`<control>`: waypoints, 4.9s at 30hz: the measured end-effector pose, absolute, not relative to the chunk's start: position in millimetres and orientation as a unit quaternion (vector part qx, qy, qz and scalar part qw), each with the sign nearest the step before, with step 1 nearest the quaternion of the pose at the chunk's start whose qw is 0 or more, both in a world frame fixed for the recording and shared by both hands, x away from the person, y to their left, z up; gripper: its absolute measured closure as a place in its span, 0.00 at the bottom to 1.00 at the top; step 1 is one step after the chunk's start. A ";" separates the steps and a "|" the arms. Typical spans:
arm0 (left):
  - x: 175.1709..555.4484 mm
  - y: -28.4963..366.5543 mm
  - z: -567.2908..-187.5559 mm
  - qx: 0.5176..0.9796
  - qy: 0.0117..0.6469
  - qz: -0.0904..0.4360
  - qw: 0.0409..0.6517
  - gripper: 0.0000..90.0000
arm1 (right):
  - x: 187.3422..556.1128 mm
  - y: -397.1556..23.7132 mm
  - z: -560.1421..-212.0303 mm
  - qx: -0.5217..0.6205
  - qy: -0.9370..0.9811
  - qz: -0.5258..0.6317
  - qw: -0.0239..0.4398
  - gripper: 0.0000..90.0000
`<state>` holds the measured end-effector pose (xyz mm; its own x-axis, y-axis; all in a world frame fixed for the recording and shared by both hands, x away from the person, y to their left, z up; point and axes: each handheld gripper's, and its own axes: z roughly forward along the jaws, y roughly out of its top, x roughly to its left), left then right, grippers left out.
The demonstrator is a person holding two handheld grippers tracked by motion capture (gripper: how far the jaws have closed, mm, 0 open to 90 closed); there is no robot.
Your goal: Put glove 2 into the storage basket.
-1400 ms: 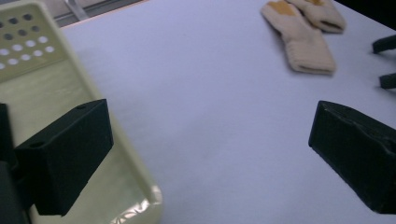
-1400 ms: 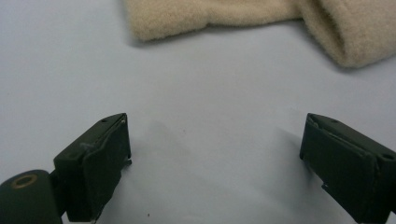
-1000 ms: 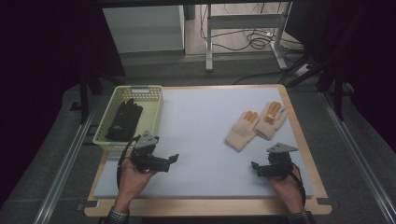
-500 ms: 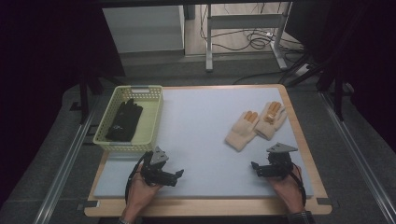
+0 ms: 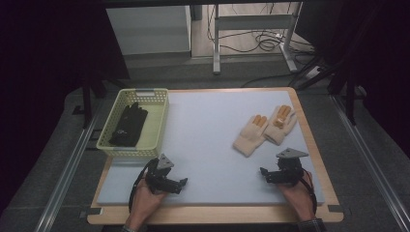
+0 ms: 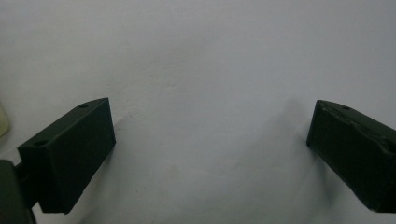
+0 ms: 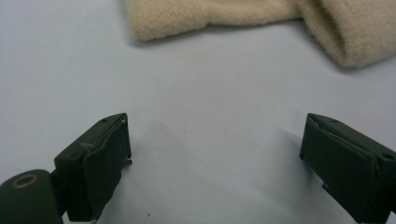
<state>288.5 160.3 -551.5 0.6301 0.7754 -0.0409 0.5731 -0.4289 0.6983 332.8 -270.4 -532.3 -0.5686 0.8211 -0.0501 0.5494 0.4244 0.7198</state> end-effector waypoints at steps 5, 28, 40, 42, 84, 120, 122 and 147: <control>288.4 160.4 -551.7 0.832 0.405 0.146 0.350 0.01 | 332.9 -270.4 -532.0 0.418 0.819 0.336 0.202 0.10; 287.9 160.3 -551.8 0.831 0.406 0.147 0.351 0.02 | 380.6 -247.5 -496.8 0.398 0.823 0.359 0.191 0.35; 287.8 160.4 -551.7 0.831 0.406 0.148 0.351 0.02 | 438.1 -219.9 -499.3 0.403 0.824 0.346 0.197 0.22; 287.8 160.4 -551.7 0.831 0.406 0.148 0.351 0.02 | 447.0 -216.2 -502.3 0.406 0.824 0.339 0.202 0.20; 287.7 160.6 -551.8 0.830 0.407 0.148 0.351 0.03 | 377.3 -120.1 -496.7 0.227 0.900 0.366 0.060 0.33; 287.9 160.7 -551.7 0.831 0.406 0.148 0.351 0.03 | 425.5 -313.4 -480.8 0.447 0.794 0.365 0.191 0.68; 288.0 160.9 -551.6 0.832 0.405 0.148 0.350 0.03 | 432.7 -319.9 -484.5 0.455 0.790 0.358 0.199 0.66; 287.9 161.2 -551.4 0.833 0.404 0.148 0.348 0.03 | 497.6 -309.7 -515.5 0.476 0.787 0.321 0.226 0.68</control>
<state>287.9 161.2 -551.4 0.6301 0.7757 -0.0348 0.5701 -0.4318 0.6989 497.6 -309.7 -515.5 -0.4441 0.8945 -0.0502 0.6047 0.3407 0.7199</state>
